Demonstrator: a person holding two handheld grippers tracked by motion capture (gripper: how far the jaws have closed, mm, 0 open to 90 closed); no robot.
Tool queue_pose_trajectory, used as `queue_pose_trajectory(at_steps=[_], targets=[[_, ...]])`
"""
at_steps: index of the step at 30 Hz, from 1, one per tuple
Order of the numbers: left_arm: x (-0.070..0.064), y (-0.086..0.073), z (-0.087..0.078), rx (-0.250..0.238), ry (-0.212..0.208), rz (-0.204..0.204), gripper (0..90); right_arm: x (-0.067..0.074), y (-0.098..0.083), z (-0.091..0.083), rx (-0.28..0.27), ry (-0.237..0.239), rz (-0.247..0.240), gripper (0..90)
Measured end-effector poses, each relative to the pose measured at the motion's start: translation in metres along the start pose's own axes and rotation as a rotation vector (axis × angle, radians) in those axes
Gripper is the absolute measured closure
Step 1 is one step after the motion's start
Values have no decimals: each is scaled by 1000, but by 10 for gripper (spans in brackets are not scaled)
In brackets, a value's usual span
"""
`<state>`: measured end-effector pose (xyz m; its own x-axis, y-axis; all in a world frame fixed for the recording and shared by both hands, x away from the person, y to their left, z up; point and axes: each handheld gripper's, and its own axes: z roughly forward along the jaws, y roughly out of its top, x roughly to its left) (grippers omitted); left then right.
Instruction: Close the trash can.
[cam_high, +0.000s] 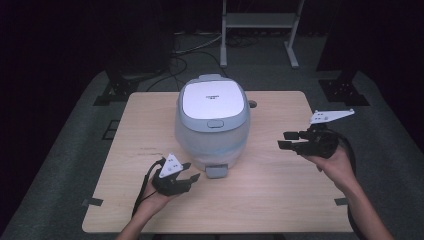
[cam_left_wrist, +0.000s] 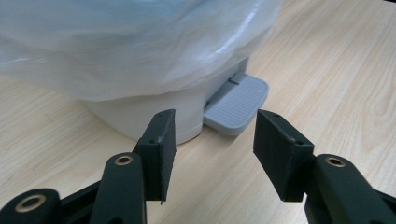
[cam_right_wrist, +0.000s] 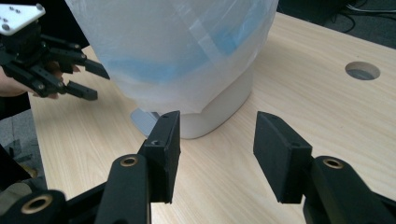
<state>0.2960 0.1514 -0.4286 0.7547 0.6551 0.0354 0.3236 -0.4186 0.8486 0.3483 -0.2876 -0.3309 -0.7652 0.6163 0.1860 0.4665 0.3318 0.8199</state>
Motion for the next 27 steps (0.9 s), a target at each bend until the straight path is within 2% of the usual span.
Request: queue_pose_trajectory(at_steps=[8,17,21,27], targets=[[11,-3,-10,2,29,-15,392,-3,-13,2,12,-6,16,461],[18,-6,-16,0,58,-4,344,-8,-26,6,17,-4,35,436],[23,-10,-21,-11,80,-16,315,-9,-31,7,20,-4,40,415],[29,-14,-27,-18,90,-28,279,-10,-39,7,22,-15,47,388]])
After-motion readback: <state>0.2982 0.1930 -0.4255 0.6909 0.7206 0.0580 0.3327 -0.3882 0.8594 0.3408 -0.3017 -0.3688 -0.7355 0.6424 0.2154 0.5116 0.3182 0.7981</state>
